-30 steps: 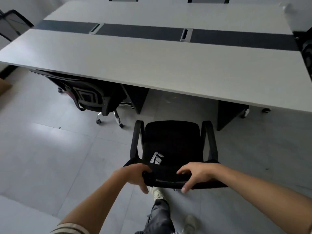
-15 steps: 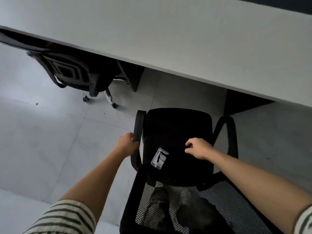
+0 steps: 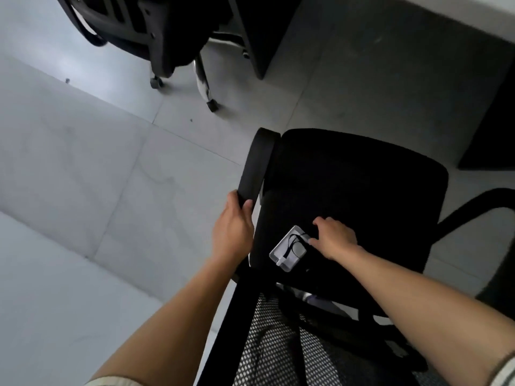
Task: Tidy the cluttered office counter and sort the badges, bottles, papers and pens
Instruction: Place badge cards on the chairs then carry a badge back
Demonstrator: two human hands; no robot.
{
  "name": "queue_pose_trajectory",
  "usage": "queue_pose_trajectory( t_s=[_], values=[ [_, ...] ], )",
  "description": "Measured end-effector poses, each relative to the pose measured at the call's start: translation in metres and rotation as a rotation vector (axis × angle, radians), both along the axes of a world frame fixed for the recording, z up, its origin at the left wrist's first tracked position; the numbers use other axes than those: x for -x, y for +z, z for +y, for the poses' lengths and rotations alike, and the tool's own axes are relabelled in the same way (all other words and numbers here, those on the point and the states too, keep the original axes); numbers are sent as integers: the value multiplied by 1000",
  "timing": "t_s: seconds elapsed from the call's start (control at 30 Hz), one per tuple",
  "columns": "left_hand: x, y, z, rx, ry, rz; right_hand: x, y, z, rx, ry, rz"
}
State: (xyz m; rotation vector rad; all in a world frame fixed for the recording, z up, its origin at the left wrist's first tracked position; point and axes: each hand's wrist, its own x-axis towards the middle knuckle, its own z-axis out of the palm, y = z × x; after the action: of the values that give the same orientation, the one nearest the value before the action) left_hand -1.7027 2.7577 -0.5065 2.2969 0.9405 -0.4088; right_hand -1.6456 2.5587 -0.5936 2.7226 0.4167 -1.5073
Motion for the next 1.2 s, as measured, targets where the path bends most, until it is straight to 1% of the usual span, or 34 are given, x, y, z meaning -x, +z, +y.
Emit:
queue_pose_trajectory(
  t_s=[0.1, 0.13, 0.2, 0.27, 0.3, 0.4, 0.5, 0.6, 0.73, 0.9, 0.97, 1.07, 1.2],
  values=[
    [4, -6, 0, -9, 8, -19, 11, -18, 3, 28, 4, -26],
    [4, -7, 0, -4, 12, -21, 12, -21, 2, 22, -31, 1],
    [5, -7, 1, 9, 25, -4, 13, -20, 1, -27, -169, 71],
    [5, -4, 1, 45, 43, 29, 11, -5, -7, -101, -299, 96],
    [5, -5, 2, 67, 47, 48, 11, 1, -10, -143, -330, 90],
    [5, 6, 2, 73, 23, 127, 3, 40, -21, -281, -335, 76],
    [12, 31, -4, -3, -33, 206, -3, 89, -31, -425, -357, 93],
    [30, 54, -12, 13, -47, 260, -9, 139, -38, -530, -381, 111],
    [58, 93, -28, 125, -81, 259, -16, 217, -48, -614, -345, 67],
    [77, 152, -26, 211, -136, 160, -8, 322, -45, -690, -345, 97],
    [75, 165, -22, 262, -125, 144, -5, 355, -41, -696, -348, 133],
    [77, 193, -15, 403, -59, 105, 10, 413, -32, -726, -324, 141],
    [77, 223, -7, 557, -65, 103, 32, 494, -21, -811, -346, 149]
  ],
)
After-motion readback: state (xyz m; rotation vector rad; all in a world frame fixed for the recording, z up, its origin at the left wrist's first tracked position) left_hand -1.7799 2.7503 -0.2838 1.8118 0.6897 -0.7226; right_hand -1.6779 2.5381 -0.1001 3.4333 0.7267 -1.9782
